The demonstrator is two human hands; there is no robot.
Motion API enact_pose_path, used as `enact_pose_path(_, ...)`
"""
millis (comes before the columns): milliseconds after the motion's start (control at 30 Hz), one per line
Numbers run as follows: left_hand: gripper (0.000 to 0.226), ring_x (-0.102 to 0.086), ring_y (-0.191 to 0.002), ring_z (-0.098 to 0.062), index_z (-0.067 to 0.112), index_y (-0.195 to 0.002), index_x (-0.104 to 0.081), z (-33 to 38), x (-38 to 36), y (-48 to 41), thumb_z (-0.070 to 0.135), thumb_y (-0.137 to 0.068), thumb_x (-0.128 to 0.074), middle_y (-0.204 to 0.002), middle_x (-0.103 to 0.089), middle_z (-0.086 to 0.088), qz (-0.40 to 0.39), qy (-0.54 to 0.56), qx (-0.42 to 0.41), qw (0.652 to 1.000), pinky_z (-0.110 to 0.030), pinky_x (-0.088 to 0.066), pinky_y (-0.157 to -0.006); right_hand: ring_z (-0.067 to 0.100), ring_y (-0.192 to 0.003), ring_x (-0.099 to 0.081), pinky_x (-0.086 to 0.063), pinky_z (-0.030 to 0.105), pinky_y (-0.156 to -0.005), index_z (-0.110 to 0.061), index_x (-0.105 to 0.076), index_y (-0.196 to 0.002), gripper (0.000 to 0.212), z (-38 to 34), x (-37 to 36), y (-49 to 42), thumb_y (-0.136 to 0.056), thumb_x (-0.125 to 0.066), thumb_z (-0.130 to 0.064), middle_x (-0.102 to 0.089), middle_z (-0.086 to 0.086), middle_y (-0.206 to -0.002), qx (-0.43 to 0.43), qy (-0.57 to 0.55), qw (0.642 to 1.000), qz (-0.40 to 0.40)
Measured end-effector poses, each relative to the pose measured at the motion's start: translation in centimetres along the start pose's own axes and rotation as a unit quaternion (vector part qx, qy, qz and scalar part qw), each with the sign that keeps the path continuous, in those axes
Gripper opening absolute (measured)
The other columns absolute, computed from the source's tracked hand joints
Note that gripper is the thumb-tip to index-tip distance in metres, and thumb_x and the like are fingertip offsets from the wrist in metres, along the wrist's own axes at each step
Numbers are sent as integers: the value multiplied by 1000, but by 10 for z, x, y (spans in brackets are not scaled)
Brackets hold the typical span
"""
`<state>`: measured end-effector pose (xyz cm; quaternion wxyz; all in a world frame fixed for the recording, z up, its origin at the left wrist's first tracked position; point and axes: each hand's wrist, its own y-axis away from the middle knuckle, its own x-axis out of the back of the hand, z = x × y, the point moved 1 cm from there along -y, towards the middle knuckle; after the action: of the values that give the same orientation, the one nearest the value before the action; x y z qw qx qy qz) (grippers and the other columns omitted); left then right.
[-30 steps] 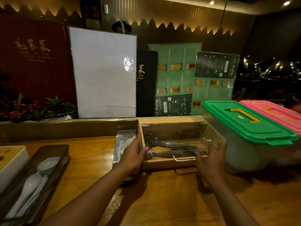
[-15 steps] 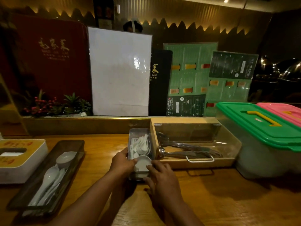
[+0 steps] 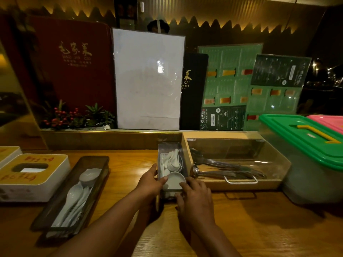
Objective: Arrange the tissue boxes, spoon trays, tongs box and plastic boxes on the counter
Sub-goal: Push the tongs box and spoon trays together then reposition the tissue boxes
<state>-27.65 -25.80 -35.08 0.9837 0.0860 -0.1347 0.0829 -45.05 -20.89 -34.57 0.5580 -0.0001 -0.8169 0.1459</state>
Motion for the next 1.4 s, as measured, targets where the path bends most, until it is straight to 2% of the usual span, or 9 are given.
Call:
enact_pose_path(100,81,-49,-136,-27,32,-158,-26,-1,21,11,22,-92,-72,-154,-46,-3,24,-27,6,999,-45,-49,-103,19,-135,-37,-37,37,-106,-34,-57,-133,42,-24,-2,4,-93,-55,-47,-47,-5,-146,17,-12,999,42)
enact_pose_path(233,67,-52,-133,-20,30,-150,-43,1,77,29,27,-90,-74,-149,-53,-3,42,-108,-58,992,-42,-49,-102,16,-118,-48,-42,34,-96,-34,-60,-126,38,-82,-20,17,-93,-51,-50,-56,-7,-128,123,-66,990,37)
enact_pose_path(467,43,-58,-125,-21,24,-130,-65,-14,192,61,24,-88,-75,-134,-63,-1,97,-205,-138,964,-38,-50,-99,21,-137,-31,-37,41,-109,-37,-31,-147,91,-203,-59,44,-72,-59,-81,-32,-1,-152,222,-142,959,-105)
enact_pose_path(567,40,-60,-117,-19,23,-127,-66,-27,237,68,22,-88,-74,-127,-64,4,116,-229,-160,953,-27,-46,-87,25,-145,-20,-27,44,-116,-37,-33,-148,97,-241,-78,52,-68,-57,-87,-25,3,-160,213,-112,965,-105)
enact_pose_path(633,42,-60,-118,-19,23,-128,-65,-39,256,66,20,-88,-75,-129,-63,3,113,-242,-168,949,-25,-42,-87,29,-142,-30,-34,50,-112,-35,-45,-142,85,-246,-87,49,-73,-55,-85,-37,5,-155,204,-75,973,-70)
enact_pose_path(767,53,-51,-131,-21,24,-139,-56,-67,266,61,15,-89,-71,-146,-52,-1,80,-223,-142,961,-35,-46,-104,27,-131,-45,-44,49,-100,-41,-55,-133,61,-230,-88,47,-82,-54,-75,-50,1,-148,168,-49,985,-11)
enact_pose_path(1033,82,-40,-143,-22,31,-155,-28,-82,222,46,20,-87,-73,-160,-32,2,12,-111,-148,983,-47,-43,-111,27,-137,-37,-40,48,-106,-42,-42,-145,61,-187,-62,49,-88,-49,-63,-43,-6,-154,43,39,998,-3)
enact_pose_path(1167,83,-49,-135,-26,34,-154,-28,-64,190,35,15,-88,-74,-152,-46,0,14,-45,-102,994,-46,-49,-104,30,-137,-41,-41,49,-107,-37,-53,-138,58,-163,-54,38,-86,-53,-63,-49,1,-149,10,75,997,27)
enact_pose_path(1400,67,-61,-123,-28,31,-147,-45,-40,157,0,5,-90,-69,-141,-60,-1,-19,-6,-9,1000,-51,-56,-94,25,-148,-21,-28,49,-118,-43,-57,-133,59,-140,-56,20,-82,-53,-73,-33,1,-159,-70,33,996,50)
